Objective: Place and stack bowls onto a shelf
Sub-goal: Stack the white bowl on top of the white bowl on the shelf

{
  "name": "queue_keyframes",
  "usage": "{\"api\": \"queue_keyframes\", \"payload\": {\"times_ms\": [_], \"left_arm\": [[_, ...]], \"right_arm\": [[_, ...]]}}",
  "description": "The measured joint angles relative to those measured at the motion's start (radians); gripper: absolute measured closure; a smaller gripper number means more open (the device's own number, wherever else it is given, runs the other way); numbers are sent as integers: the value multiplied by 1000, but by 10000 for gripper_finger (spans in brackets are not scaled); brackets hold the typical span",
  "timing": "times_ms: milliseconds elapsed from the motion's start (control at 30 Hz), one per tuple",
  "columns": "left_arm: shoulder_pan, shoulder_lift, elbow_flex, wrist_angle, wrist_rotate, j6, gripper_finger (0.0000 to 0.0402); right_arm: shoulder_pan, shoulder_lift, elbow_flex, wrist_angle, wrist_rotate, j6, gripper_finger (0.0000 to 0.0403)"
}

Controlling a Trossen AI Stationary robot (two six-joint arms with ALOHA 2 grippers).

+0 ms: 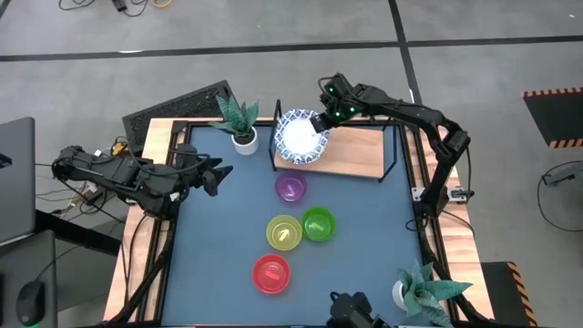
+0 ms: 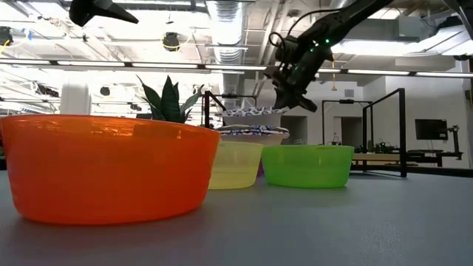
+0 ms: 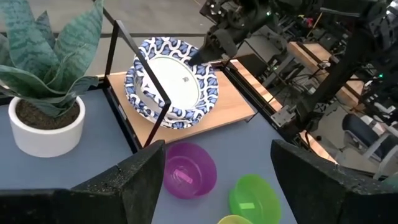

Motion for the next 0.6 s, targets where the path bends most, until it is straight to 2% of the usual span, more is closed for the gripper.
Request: {"api": "queue_keyframes", "payload": {"times_ms": [267,600], "left_arm": [[0,0,0,0,0,-4,127],[0,0,0,0,0,-3,127]], "right_arm": [[-5,-1,-54,42,-26,3,379],[-6,15,-64,96,-23,0,306]]}}
